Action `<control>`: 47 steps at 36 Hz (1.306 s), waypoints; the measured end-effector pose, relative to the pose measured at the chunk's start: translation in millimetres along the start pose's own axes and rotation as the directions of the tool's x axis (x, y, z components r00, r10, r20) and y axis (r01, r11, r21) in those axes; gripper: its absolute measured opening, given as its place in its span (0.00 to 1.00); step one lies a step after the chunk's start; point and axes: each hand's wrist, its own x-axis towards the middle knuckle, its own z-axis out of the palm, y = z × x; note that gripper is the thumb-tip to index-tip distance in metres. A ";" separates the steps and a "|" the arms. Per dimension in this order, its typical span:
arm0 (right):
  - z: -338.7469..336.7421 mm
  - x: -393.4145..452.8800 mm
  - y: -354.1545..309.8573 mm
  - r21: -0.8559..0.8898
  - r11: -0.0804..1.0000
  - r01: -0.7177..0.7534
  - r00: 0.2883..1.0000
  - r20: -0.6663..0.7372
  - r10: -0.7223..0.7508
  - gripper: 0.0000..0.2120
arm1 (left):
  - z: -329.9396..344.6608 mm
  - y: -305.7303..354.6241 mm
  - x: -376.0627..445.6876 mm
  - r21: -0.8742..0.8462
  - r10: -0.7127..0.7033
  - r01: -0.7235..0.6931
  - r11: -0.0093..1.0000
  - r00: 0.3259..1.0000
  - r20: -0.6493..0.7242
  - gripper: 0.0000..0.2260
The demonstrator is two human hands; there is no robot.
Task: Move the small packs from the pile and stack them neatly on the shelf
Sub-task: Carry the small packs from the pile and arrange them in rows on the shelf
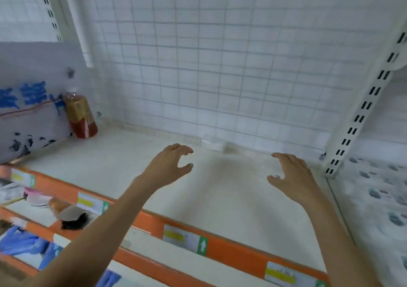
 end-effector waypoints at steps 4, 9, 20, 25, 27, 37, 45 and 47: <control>2.2 17.2 15.4 -0.016 0.997 -0.072 0.995 0.068 0.073 0.32 | 22.2 -10.9 53.6 -0.048 -0.010 0.013 0.999 0.997 0.070 0.22; 11.2 31.0 16.2 -0.040 0.992 -0.119 0.981 0.147 0.123 0.35 | 47.1 -27.7 106.4 0.028 0.037 -0.043 0.999 0.983 0.179 0.29; 29.0 42.5 -0.1 0.060 0.969 -0.240 0.970 0.041 0.238 0.29 | 79.4 -51.1 147.1 -0.031 0.162 -0.160 0.987 0.943 0.289 0.25; 32.7 47.0 -21.5 0.634 0.731 -0.251 0.936 -0.034 0.351 0.22 | 68.6 -64.2 155.0 -0.222 0.243 -0.178 0.959 0.917 0.317 0.23; 34.8 49.3 -29.5 0.706 0.669 -0.232 0.930 -0.040 0.365 0.24 | 60.9 -66.9 157.6 -0.309 0.272 -0.169 0.936 0.906 0.326 0.21; 69.2 52.1 -78.2 0.819 0.537 -0.204 0.964 0.072 0.256 0.19 | 26.1 -72.4 151.1 -0.346 0.345 -0.218 0.912 0.864 0.366 0.20; 79.8 51.2 -91.1 0.843 0.494 -0.212 0.966 0.104 0.237 0.28 | 23.4 -73.7 135.3 -0.249 0.337 -0.253 0.935 0.852 0.400 0.28; 82.1 51.8 -92.9 0.833 0.507 -0.220 0.960 0.093 0.264 0.30 | 24.2 -75.9 131.9 -0.241 0.326 -0.244 0.940 0.853 0.409 0.31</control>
